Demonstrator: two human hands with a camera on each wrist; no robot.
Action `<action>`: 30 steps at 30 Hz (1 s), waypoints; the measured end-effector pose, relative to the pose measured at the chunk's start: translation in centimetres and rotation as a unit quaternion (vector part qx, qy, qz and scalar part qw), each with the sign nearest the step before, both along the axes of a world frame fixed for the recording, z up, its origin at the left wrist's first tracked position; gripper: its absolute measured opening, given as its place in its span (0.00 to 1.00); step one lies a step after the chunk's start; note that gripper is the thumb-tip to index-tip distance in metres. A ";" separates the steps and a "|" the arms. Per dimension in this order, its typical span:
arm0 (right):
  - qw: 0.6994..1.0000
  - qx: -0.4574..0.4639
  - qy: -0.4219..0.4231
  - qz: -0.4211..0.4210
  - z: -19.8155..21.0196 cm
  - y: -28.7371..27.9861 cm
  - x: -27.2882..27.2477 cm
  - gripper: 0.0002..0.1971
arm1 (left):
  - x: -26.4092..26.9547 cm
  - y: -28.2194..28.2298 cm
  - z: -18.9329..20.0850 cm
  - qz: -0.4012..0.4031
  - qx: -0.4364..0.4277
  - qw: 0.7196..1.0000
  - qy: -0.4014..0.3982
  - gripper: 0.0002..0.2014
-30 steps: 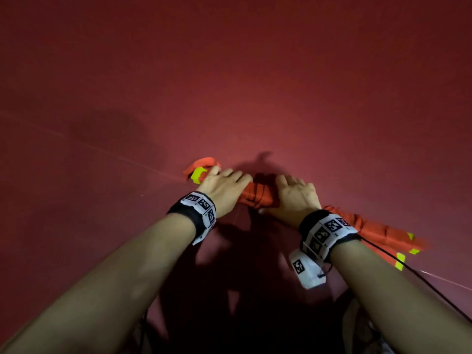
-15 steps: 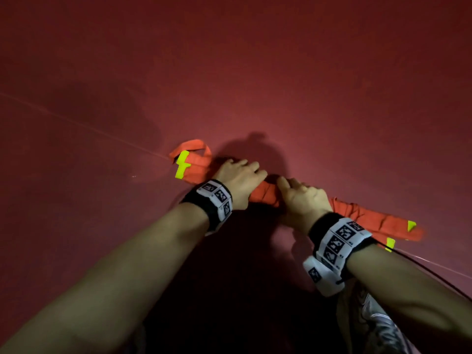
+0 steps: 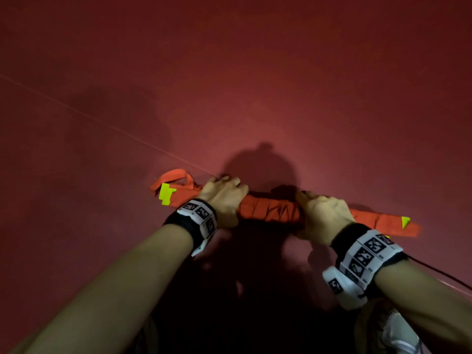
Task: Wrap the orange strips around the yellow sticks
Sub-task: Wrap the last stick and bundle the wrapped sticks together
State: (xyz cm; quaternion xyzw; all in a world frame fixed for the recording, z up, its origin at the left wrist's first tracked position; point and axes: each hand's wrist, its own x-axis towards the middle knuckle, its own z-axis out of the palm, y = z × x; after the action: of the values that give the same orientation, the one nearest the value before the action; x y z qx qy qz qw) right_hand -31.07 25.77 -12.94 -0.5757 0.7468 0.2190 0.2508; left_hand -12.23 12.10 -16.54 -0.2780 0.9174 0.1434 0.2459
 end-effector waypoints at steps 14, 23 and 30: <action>0.993 -0.075 0.008 0.093 9.8 -15.6 1.8 0.26 | 5.5 -7.6 10.7 0.194 -0.077 0.978 0.023 0.19; 0.983 -0.082 -0.004 0.162 32.5 -22.1 2.1 0.24 | 6.4 -13.9 33.3 0.232 -0.086 0.969 0.017 0.21; 0.971 -0.112 -0.013 0.212 55.7 -25.0 1.7 0.21 | 7.8 -17.0 56.6 0.236 -0.094 0.966 0.049 0.19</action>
State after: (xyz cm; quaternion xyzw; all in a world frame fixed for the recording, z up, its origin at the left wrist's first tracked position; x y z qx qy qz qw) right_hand -29.35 0.81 42.72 -0.7484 0.6240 0.1743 0.1420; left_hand -4.38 -4.92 40.03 -0.5015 0.8460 0.1236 0.1326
